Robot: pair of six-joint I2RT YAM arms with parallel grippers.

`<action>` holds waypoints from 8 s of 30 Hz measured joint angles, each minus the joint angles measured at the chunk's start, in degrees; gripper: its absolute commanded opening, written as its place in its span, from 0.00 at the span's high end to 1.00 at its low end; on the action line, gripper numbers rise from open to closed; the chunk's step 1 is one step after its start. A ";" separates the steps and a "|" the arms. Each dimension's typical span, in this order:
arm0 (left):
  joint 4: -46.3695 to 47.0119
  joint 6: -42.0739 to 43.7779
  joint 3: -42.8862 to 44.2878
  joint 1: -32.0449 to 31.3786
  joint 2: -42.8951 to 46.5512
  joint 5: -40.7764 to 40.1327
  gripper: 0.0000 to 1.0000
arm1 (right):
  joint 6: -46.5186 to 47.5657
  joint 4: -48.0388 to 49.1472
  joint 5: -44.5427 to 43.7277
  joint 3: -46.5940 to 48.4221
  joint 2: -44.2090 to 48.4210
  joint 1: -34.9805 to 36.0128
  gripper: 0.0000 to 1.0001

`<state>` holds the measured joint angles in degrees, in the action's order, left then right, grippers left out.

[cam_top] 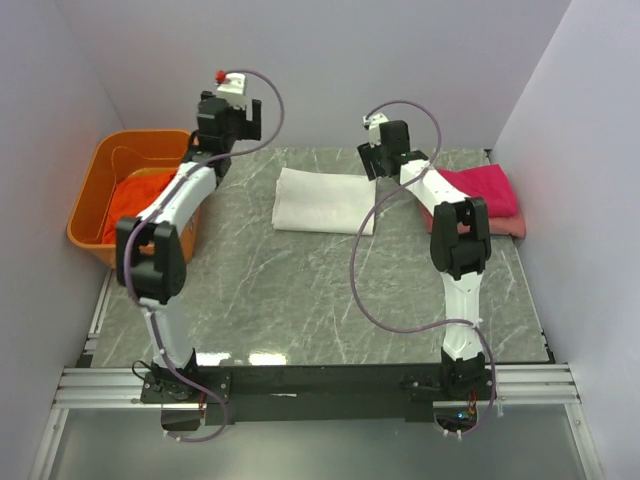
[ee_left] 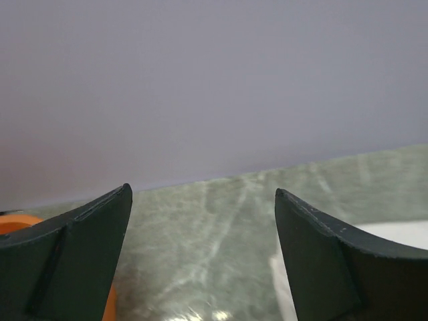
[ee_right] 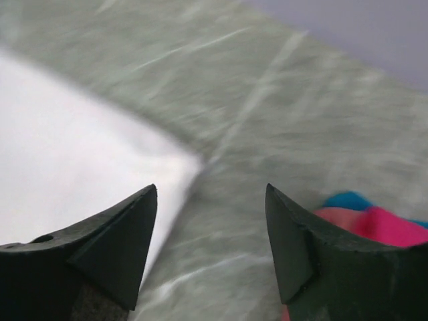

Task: Fold and stack the t-shirts
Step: Neatly place the folded tshirt to the corner

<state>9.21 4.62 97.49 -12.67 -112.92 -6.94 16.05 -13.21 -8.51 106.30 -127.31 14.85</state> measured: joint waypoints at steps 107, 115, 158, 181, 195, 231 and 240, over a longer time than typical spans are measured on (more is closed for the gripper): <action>-21.11 -15.61 -58.27 0.04 73.02 18.25 0.12 | 10.58 -36.63 -16.79 6.73 21.24 -5.01 1.00; -21.14 -15.23 -58.29 0.04 72.96 18.27 0.12 | 11.08 -36.61 -15.47 6.73 22.84 -7.93 1.00; -21.11 -14.78 -58.69 0.04 72.15 18.25 0.12 | 12.20 -40.00 -10.27 14.49 24.79 -11.19 1.00; -21.11 -14.75 -58.71 0.07 72.02 18.23 0.12 | 14.08 -39.34 -9.40 13.92 24.39 -15.96 1.00; -21.14 -14.75 -58.86 0.07 70.69 18.21 0.12 | 16.63 -32.79 -8.39 10.12 19.78 -17.70 1.00; -21.14 -14.51 -58.88 0.07 67.91 18.05 0.11 | 19.63 -10.23 -14.45 2.67 5.55 -25.27 1.00; -21.16 -14.36 -58.88 0.07 67.63 18.01 0.11 | 20.06 -8.17 -15.72 1.77 4.09 -26.23 0.94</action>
<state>-11.94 -9.74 38.61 -12.60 -45.30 11.07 36.12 -21.39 -24.23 108.07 -123.22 -11.38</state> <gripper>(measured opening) 0.888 0.152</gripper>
